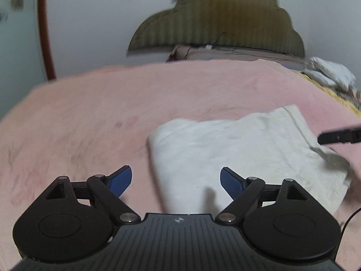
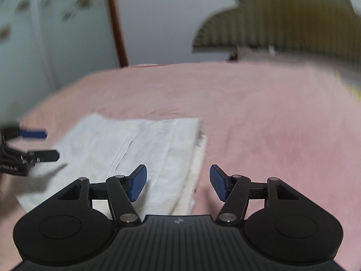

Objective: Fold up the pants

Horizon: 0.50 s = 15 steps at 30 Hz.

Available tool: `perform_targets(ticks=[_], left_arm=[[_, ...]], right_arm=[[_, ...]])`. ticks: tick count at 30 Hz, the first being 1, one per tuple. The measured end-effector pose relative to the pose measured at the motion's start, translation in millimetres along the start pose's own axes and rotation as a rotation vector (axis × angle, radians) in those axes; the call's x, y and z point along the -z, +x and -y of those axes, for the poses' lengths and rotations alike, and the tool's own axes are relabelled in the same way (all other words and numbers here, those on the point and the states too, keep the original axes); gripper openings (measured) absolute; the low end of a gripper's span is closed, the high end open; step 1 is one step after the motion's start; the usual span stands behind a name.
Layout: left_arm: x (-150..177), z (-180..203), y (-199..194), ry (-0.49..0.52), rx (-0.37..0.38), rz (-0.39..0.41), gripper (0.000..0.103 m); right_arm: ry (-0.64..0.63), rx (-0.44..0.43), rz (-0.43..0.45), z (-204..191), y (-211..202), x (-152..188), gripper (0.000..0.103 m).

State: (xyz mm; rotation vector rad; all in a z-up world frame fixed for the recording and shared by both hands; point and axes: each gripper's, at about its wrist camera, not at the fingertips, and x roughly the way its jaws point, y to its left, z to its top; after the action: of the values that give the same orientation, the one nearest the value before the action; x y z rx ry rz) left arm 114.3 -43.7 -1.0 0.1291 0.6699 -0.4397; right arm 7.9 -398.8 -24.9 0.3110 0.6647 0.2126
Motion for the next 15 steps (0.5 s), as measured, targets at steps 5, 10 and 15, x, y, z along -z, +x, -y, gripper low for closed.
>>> perform_targets(ticks=[5,10,15], left_arm=[[4.6,-45.3,23.0,-0.271,0.242,-0.120,0.088],[6.1,-44.5,42.8,-0.315,0.360,-0.117,0.096],[0.6,-18.5,58.9,-0.267,0.375,-0.106,0.093]], right_arm=[[0.220,-0.172,-0.096,41.1,24.1,12.4,0.063],[0.228,-0.335,-0.171,42.0,36.2,14.6,0.063],[0.310,-0.430,-0.147,49.4,58.5,7.6,0.063]])
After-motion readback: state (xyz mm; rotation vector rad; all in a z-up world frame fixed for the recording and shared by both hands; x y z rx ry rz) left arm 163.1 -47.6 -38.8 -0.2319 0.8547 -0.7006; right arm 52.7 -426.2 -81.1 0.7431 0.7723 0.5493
